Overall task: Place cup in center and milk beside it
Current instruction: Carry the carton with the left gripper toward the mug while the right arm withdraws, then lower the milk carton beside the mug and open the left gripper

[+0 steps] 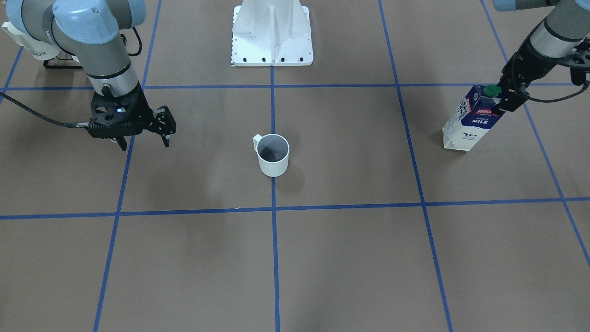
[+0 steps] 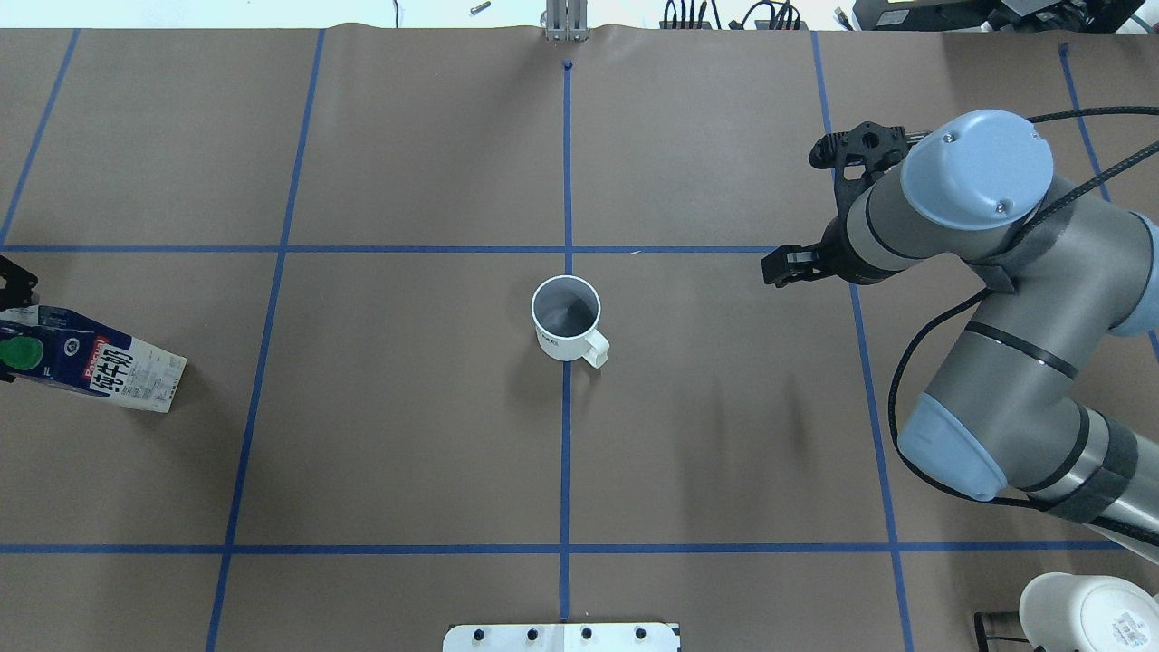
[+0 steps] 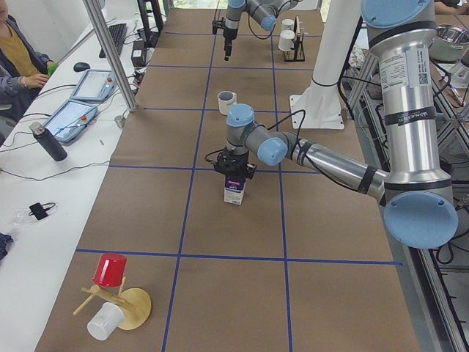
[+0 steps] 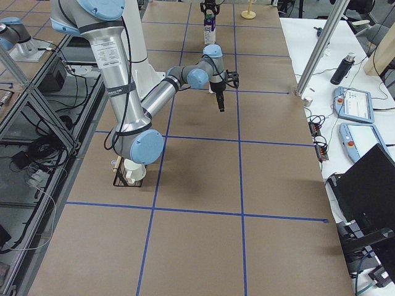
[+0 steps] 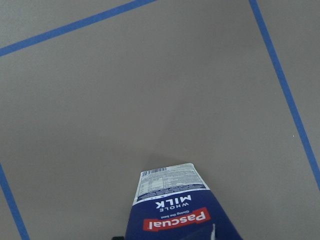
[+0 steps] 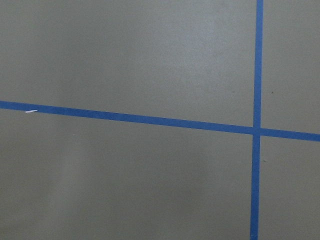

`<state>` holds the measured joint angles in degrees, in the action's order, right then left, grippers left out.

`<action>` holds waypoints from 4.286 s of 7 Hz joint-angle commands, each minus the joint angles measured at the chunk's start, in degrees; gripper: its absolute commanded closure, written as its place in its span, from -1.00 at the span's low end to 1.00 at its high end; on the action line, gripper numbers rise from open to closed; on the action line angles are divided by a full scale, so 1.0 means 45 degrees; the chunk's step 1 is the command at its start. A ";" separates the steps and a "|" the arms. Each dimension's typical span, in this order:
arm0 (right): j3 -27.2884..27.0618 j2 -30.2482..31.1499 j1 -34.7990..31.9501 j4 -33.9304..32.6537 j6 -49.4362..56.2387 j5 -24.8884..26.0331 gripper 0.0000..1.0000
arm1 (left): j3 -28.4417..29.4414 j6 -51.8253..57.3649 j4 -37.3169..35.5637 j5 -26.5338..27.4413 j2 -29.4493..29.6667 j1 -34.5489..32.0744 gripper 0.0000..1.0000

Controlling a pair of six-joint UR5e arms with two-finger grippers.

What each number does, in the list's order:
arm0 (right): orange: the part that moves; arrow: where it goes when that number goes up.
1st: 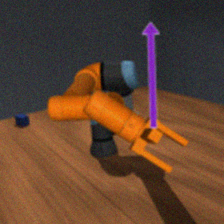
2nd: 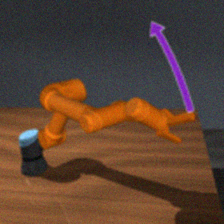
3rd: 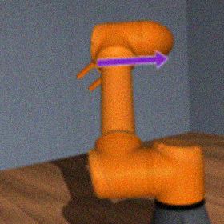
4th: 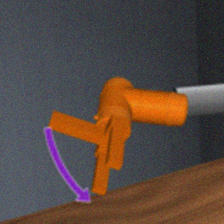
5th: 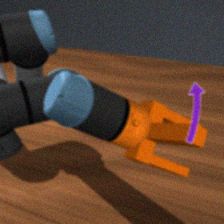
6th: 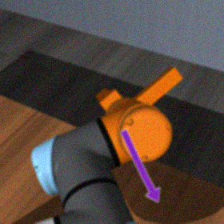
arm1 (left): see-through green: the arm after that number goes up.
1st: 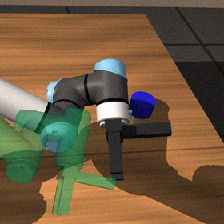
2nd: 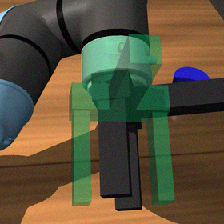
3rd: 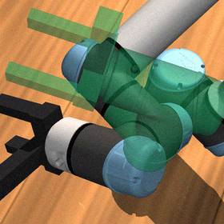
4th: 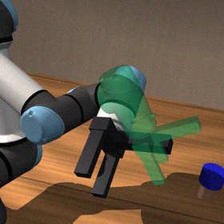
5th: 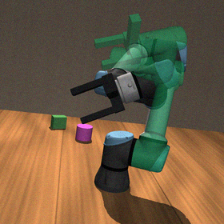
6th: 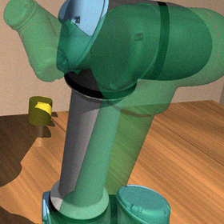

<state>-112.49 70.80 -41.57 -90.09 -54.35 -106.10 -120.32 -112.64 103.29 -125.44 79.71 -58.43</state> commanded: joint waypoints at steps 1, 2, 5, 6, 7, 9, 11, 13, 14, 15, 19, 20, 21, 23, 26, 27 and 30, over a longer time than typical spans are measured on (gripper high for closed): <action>0.0017 0.0047 0.0000 0.0000 -0.0013 0.0022 -1.00 | -0.0274 0.0012 -0.1319 -0.0809 0.1549 -0.0160 1.00; -0.0118 0.0221 -0.0019 0.0000 -0.0013 -0.0016 -1.00 | -0.0158 -0.0046 -0.3767 -0.0718 0.3922 -0.0122 1.00; -0.0530 0.1273 -0.1184 0.0000 0.1152 -0.1200 -1.00 | 0.1028 -0.2143 -0.7327 0.0426 0.8858 0.1448 1.00; -0.0646 0.1916 -0.2158 0.0000 0.2222 -0.2020 -1.00 | 0.1769 -0.3413 -0.7366 0.1325 0.9931 0.2601 1.00; -0.0647 0.2541 -0.3135 0.0000 0.3258 -0.2647 -1.00 | 0.2395 -0.4238 -0.7366 0.1392 1.0870 0.2844 1.00; -0.0570 0.3733 -0.4797 0.0000 0.6124 -0.3412 -1.00 | 0.3682 -0.4500 -0.7347 0.1392 1.2219 0.3023 1.00; -0.0550 0.4108 -0.5136 0.0000 0.6510 -0.3551 -1.00 | 0.4256 -0.4480 -0.7191 0.1373 1.2461 0.3042 1.00; -0.0511 0.4110 -0.5117 0.0000 0.6510 -0.3532 -1.00 | 0.4451 -0.4558 -0.6590 0.1256 1.2403 0.3411 1.00; -0.0530 0.4206 -0.5136 0.0000 0.6530 -0.3532 -1.00 | 0.4530 -0.4558 -0.6295 0.1256 1.2364 0.3587 1.00; -0.0530 0.4188 -0.5137 0.0000 0.6530 -0.3532 -1.00 | 0.4627 -0.4558 -0.6099 0.1256 1.2364 0.3666 1.00; -0.0530 0.4188 -0.5117 0.0000 0.6510 -0.3532 -1.00 | 0.4784 -0.4558 -0.5806 0.1256 1.2325 0.3745 0.95; -0.0511 0.4188 -0.5117 0.0000 0.6510 -0.3532 -1.00 | 0.4784 -0.4578 -0.5572 0.1256 1.2209 0.3765 0.89; -0.0510 0.4188 -0.5117 0.0000 0.6510 -0.3513 -1.00 | 0.4784 -0.4559 -0.5550 0.1256 1.2150 0.3765 0.75; -0.0530 0.4168 -0.5117 0.0000 0.6510 -0.3513 -1.00 | 0.4746 -0.4558 -0.5550 0.1275 1.2149 0.3765 0.27; -0.0530 0.4149 -0.5117 0.0000 0.6510 -0.3493 -1.00 | 0.4552 -0.4519 -0.5666 0.1256 1.2168 0.3746 -0.95; -0.0530 0.4129 -0.5117 0.0000 0.6510 -0.3493 -1.00 | 0.4241 -0.4539 -0.5744 0.1275 1.2091 0.3745 -0.95; -0.0549 0.4032 -0.5194 0.0000 0.6491 -0.3493 -1.00 | 0.2570 -0.4481 -0.6307 0.1333 1.1334 0.3532 -0.96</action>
<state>-114.90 89.12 -64.69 -90.09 -25.13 -121.82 -103.97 -133.01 76.61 -119.65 132.84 -42.04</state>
